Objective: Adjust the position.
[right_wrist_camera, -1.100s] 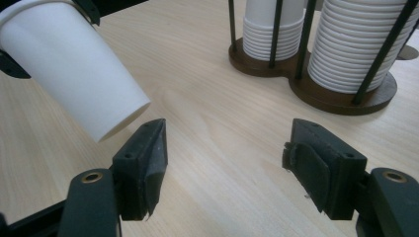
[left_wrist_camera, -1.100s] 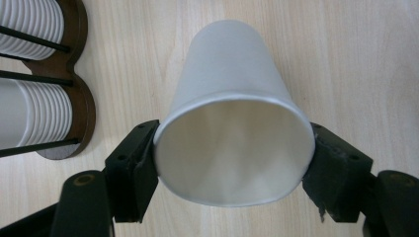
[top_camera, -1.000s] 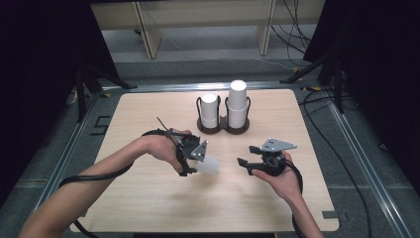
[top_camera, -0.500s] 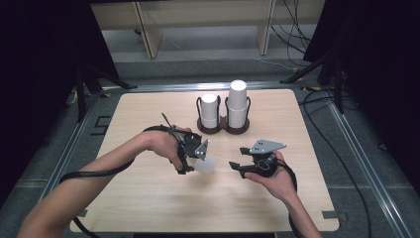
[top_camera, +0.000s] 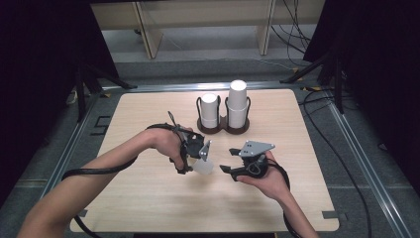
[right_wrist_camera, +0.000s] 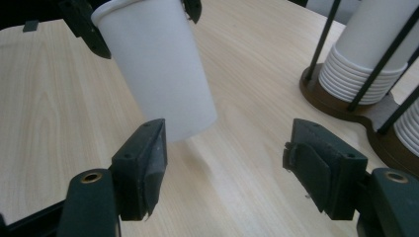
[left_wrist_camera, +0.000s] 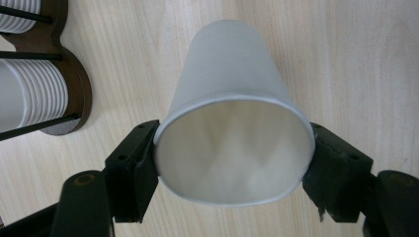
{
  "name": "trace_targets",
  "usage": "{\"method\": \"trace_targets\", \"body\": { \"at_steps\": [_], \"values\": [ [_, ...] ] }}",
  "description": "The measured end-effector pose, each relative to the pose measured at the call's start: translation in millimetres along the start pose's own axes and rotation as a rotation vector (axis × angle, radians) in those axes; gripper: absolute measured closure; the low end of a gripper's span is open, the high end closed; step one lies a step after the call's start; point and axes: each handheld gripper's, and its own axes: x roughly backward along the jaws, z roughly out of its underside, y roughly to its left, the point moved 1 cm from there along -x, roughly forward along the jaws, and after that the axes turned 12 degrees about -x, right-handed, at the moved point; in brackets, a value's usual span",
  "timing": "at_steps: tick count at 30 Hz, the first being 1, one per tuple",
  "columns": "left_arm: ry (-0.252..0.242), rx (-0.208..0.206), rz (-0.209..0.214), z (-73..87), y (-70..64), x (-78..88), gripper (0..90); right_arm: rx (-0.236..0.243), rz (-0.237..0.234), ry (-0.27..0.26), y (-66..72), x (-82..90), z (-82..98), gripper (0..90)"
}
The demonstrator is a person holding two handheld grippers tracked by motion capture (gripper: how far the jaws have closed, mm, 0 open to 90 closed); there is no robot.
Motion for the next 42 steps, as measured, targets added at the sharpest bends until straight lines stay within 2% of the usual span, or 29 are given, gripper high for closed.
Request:
{"method": "trace_targets", "body": {
  "at_steps": [1,2,4,8,10,12,14,15,19,21,22,23,26,28,29,31,32,37,39,42],
  "values": [
    [0.004,-0.005,0.0,-0.7,0.2,0.1,28.6,0.019,-0.004,-0.005,0.4,-2.0,-0.6,32.0],
    [0.008,-0.007,0.0,-1.1,0.3,0.3,28.6,0.007,-0.01,-0.002,3.2,-3.9,-0.3,32.0],
    [0.005,-0.008,0.005,-2.0,0.2,0.5,28.6,0.036,-0.012,0.002,4.4,-5.4,-1.6,32.0],
    [0.02,-0.017,0.014,-3.9,1.2,1.2,28.6,0.058,-0.018,-0.001,8.6,-10.6,-3.8,32.0],
    [0.025,-0.019,0.007,-4.3,1.4,0.7,28.6,0.049,-0.03,0.004,10.6,-12.4,-4.2,32.0],
    [0.023,-0.017,0.009,-4.3,2.0,0.5,28.6,0.073,-0.03,-0.007,11.5,-14.9,-5.7,31.8],
    [0.028,-0.02,0.012,-4.1,2.7,0.4,28.6,0.068,-0.043,-0.002,13.8,-16.7,-6.3,31.5],
    [0.025,-0.019,0.012,-3.8,2.8,0.0,28.6,0.085,-0.036,-0.01,14.1,-17.7,-7.2,31.5],
    [0.027,-0.019,0.02,-4.0,2.5,-1.1,28.6,0.092,-0.049,-0.004,18.3,-22.1,-9.0,31.4],
    [0.028,-0.025,0.016,-4.6,2.6,-1.4,28.6,0.126,-0.054,-0.006,19.2,-24.8,-10.7,31.4],
    [0.029,-0.025,0.018,-5.2,2.8,-1.0,28.6,0.102,-0.059,0.004,21.9,-26.0,-9.9,31.3],
    [0.028,-0.026,0.019,-5.8,3.0,-0.7,28.6,0.121,-0.057,0.001,21.9,-27.2,-10.7,31.3],
    [0.037,-0.04,0.023,-7.5,4.0,0.5,28.6,0.118,-0.073,0.007,24.9,-30.7,-11.3,31.2],
    [0.038,-0.046,0.019,-8.4,4.3,0.4,28.6,0.137,-0.07,0.006,25.8,-32.3,-12.4,31.1],
    [0.038,-0.046,0.02,-8.9,4.4,0.5,28.6,0.126,-0.08,0.008,27.1,-33.4,-12.4,31.1],
    [0.04,-0.048,0.021,-9.8,4.8,1.0,28.6,0.144,-0.08,0.004,27.3,-35.4,-13.4,31.1],
    [0.038,-0.05,0.02,-10.2,4.9,1.0,28.6,0.132,-0.084,0.01,28.3,-35.9,-13.0,31.1],
    [0.034,-0.05,0.021,-11.4,4.5,0.4,28.6,0.154,-0.083,0.011,29.2,-39.4,-12.9,31.0],
    [0.034,-0.051,0.021,-11.6,4.5,0.4,28.6,0.135,-0.091,0.021,30.6,-40.5,-12.0,31.0],
    [0.035,-0.056,0.021,-11.8,4.5,0.7,28.6,0.153,-0.086,0.018,30.2,-42.4,-11.9,31.0]
  ]
}}
